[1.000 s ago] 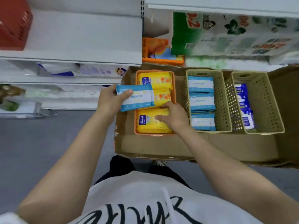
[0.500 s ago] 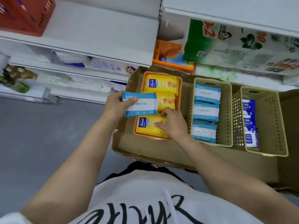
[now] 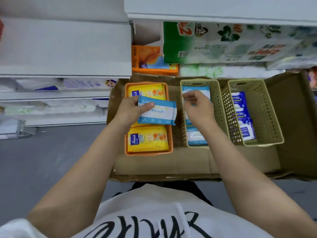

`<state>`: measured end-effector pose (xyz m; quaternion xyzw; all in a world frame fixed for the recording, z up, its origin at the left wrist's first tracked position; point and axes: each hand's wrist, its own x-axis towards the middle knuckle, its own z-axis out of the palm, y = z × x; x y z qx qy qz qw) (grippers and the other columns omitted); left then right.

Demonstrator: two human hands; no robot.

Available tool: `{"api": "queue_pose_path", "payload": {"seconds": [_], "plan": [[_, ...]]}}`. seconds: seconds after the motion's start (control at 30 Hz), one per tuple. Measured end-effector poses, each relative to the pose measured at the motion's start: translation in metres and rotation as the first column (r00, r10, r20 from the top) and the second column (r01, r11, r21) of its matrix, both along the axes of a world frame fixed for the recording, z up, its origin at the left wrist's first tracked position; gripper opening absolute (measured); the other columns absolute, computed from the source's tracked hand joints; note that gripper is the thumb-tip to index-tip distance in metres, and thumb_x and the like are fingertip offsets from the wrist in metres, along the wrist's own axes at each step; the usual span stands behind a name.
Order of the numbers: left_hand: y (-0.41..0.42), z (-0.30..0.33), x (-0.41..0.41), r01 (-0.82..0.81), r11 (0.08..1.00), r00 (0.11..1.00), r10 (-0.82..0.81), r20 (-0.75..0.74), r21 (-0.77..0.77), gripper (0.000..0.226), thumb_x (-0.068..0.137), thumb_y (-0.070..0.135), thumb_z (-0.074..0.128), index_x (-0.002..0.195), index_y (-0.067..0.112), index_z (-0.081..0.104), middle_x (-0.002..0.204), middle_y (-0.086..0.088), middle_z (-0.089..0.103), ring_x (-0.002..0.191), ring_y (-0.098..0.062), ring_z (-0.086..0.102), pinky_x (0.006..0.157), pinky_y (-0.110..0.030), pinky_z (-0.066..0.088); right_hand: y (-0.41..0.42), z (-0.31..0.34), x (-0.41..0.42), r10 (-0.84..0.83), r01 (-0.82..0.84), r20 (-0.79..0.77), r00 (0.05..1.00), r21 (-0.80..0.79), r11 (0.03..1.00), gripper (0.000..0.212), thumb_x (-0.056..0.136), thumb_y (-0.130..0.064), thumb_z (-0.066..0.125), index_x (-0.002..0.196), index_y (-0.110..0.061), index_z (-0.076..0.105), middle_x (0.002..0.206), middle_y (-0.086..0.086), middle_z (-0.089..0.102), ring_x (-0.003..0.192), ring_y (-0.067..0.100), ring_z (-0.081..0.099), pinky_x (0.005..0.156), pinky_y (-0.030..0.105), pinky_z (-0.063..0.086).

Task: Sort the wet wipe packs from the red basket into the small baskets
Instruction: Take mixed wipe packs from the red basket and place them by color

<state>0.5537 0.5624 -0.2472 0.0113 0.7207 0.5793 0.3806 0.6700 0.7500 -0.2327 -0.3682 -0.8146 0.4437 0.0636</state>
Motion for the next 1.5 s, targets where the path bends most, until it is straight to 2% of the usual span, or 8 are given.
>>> {"api": "queue_pose_path", "payload": {"seconds": [0.1, 0.23, 0.37, 0.57, 0.83, 1.03, 1.4, 1.5], "plan": [[0.032, 0.006, 0.011, 0.128, 0.992, 0.992, -0.128, -0.010, 0.005, 0.016, 0.081, 0.026, 0.078, 0.094, 0.020, 0.071, 0.084, 0.009, 0.076, 0.076, -0.006, 0.073, 0.057, -0.016, 0.053, 0.024, 0.013, 0.001, 0.216, -0.206, 0.056, 0.975, -0.154, 0.967, 0.036, 0.088, -0.031, 0.072, 0.121, -0.020, 0.064, 0.121, -0.007, 0.064, 0.114, 0.008, 0.057, 0.097, 0.030, 0.047], [0.075, 0.012, 0.028, 0.150, 0.988, 0.988, -0.149, -0.047, 0.039, 0.015, 0.081, 0.020, 0.078, 0.094, 0.017, 0.071, 0.080, 0.006, 0.076, 0.072, -0.005, 0.071, 0.058, -0.016, 0.053, 0.054, 0.013, 0.010, 0.357, -0.299, 0.131, 0.925, -0.330, 0.895, 0.032, 0.080, -0.032, 0.081, 0.105, -0.016, 0.071, 0.100, 0.005, 0.072, 0.094, 0.023, 0.068, 0.085, 0.041, 0.054], [0.114, -0.002, 0.056, -0.004, 1.000, 1.000, 0.004, -0.002, 0.028, 0.011, 0.083, 0.019, 0.077, 0.091, 0.018, 0.069, 0.085, 0.003, 0.075, 0.079, -0.011, 0.071, 0.063, -0.021, 0.054, 0.107, 0.004, 0.026, 0.359, -0.274, 0.135, 0.924, -0.421, 0.865, 0.025, 0.077, -0.025, 0.084, 0.097, -0.015, 0.073, 0.097, 0.004, 0.075, 0.084, 0.014, 0.069, 0.080, 0.032, 0.056], [0.144, -0.049, 0.094, -0.108, 0.952, 0.992, 0.087, -0.086, -0.286, 0.043, 0.091, 0.025, 0.068, 0.130, 0.017, 0.054, 0.123, -0.001, 0.061, 0.111, -0.016, 0.057, 0.094, -0.038, 0.052, 0.166, -0.039, 0.044, 0.442, -0.410, 0.399, 0.803, -0.168, 0.896, 0.040, 0.085, -0.034, 0.075, 0.119, -0.014, 0.067, 0.121, 0.003, 0.066, 0.110, 0.022, 0.062, 0.094, 0.035, 0.050], [0.146, -0.073, 0.126, -0.200, 0.911, 0.976, 0.155, -0.150, -0.361, 0.041, 0.094, 0.016, 0.063, 0.132, 0.028, 0.054, 0.122, -0.004, 0.061, 0.102, -0.013, 0.053, 0.077, -0.027, 0.049, 0.138, -0.096, 0.054, 0.688, -0.735, 0.525, 0.501, -0.161, 0.658, 0.044, 0.090, -0.040, 0.068, 0.126, -0.015, 0.063, 0.129, 0.006, 0.061, 0.114, 0.023, 0.056, 0.082, 0.027, 0.043], [0.144, -0.076, 0.133, -0.226, 0.919, 0.974, 0.215, -0.069, -0.324, 0.038, 0.096, 0.016, 0.060, 0.131, 0.031, 0.056, 0.125, -0.004, 0.057, 0.108, -0.016, 0.055, 0.059, -0.017, 0.046, 0.125, -0.115, 0.062, 0.630, -0.741, 0.592, 0.503, -0.081, 0.667, 0.040, 0.087, -0.037, 0.071, 0.122, -0.020, 0.061, 0.121, 0.005, 0.064, 0.106, 0.023, 0.060, 0.086, 0.034, 0.051], [0.142, -0.074, 0.135, -0.234, 0.922, 0.972, 0.233, -0.043, -0.307, 0.041, 0.097, 0.017, 0.058, 0.134, 0.032, 0.055, 0.126, -0.005, 0.057, 0.119, -0.022, 0.054, 0.086, -0.039, 0.056, 0.118, -0.117, 0.075, 0.565, -0.771, 0.575, 0.592, 0.200, 0.605, 0.038, 0.090, -0.037, 0.067, 0.121, -0.015, 0.060, 0.120, 0.006, 0.061, 0.116, 0.025, 0.053, 0.091, 0.036, 0.049], [0.144, -0.074, 0.136, -0.249, 0.918, 0.968, 0.246, -0.051, -0.309, 0.041, 0.096, 0.017, 0.059, 0.134, 0.033, 0.055, 0.123, -0.002, 0.056, 0.117, -0.020, 0.054, 0.079, -0.033, 0.056, 0.116, -0.117, 0.075, 0.556, -0.768, 0.577, 0.598, 0.214, 0.603, 0.039, 0.090, -0.037, 0.067, 0.121, -0.014, 0.060, 0.119, 0.007, 0.061, 0.115, 0.025, 0.053, 0.091, 0.036, 0.048]]}}
